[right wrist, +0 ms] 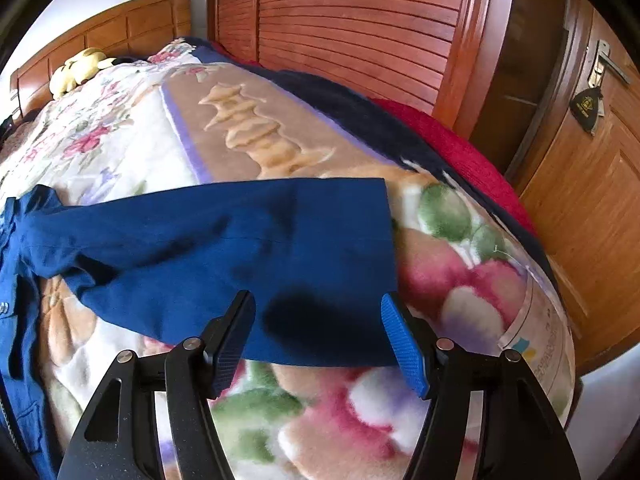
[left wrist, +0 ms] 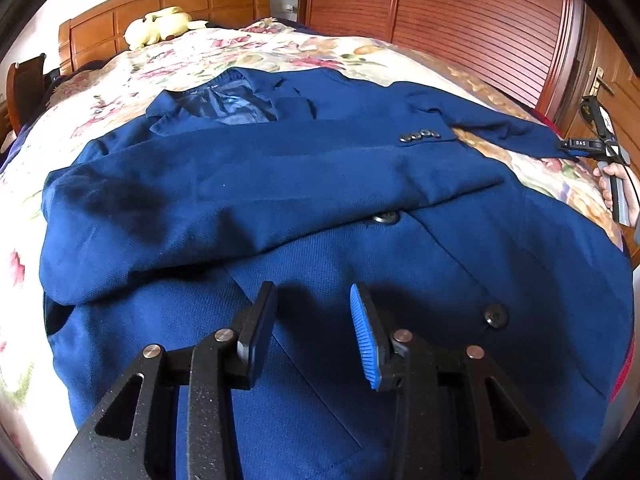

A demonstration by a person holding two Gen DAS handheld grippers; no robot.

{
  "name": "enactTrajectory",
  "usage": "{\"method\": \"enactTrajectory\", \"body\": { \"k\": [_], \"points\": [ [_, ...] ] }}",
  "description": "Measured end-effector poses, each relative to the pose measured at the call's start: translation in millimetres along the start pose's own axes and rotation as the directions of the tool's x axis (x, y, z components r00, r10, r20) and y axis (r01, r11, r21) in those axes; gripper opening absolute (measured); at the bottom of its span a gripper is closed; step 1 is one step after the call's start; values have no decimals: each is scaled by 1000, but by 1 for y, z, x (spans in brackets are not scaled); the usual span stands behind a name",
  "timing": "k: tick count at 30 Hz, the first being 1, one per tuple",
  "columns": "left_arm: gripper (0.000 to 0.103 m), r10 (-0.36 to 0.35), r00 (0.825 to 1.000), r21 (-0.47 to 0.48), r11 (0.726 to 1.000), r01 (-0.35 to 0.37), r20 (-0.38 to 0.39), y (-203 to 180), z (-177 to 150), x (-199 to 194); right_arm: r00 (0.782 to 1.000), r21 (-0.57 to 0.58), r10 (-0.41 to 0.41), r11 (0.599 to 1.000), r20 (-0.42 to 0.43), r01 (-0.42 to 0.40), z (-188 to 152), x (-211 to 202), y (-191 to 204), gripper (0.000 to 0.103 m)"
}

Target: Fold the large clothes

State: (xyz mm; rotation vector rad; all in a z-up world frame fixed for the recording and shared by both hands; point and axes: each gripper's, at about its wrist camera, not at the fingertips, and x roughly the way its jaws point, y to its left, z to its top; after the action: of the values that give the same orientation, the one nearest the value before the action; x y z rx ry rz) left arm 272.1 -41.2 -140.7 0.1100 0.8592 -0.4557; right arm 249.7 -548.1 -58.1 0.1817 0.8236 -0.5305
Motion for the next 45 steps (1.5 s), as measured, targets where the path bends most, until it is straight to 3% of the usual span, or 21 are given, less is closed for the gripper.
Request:
{"method": "enactTrajectory", "body": {
  "k": [5,10,13,14,15,16,20,26,32,35,41,45],
  "points": [
    [39,-6,1000,-5,1000,5,-7,1,0,2,1000,13,-15,1000,5,15,-10,9,-4,69],
    [39,-10,1000,-8,1000,9,-9,2,1,4,998,-44,-65,997,-9,64,-12,11,7,69],
    [39,-9,1000,-8,1000,9,-9,2,1,4,997,-82,-67,995,-34,64,-12,10,13,54],
    [39,-9,1000,-6,1000,9,-8,2,1,3,997,-107,-72,992,-41,67,-11,10,17,38],
    [39,-11,1000,-7,1000,11,-9,2,1,2,995,-148,-86,986,-51,78,-11,10,22,10],
    [39,-14,1000,-9,1000,14,-8,4,2,1,993,-197,-103,976,-56,90,-10,9,27,4],
    [39,7,1000,-20,1000,-7,30,11,7,-14,996,-239,-83,968,-37,72,8,-16,38,2],
    [39,35,995,-19,999,-33,94,17,16,-41,990,-272,33,962,137,5,55,-98,73,2],
    [39,54,987,-23,998,-51,151,26,22,-67,953,-404,162,914,255,-47,83,-172,146,2],
    [39,50,984,-37,998,-44,168,32,23,-74,916,-460,233,886,326,-62,90,-208,179,2],
    [39,72,979,-45,997,-65,193,40,27,-83,863,-559,350,823,365,-97,96,-261,236,2],
    [39,88,976,-55,995,-78,202,47,27,-88,822,-630,444,764,358,-139,78,-289,266,2]
  ]
}}
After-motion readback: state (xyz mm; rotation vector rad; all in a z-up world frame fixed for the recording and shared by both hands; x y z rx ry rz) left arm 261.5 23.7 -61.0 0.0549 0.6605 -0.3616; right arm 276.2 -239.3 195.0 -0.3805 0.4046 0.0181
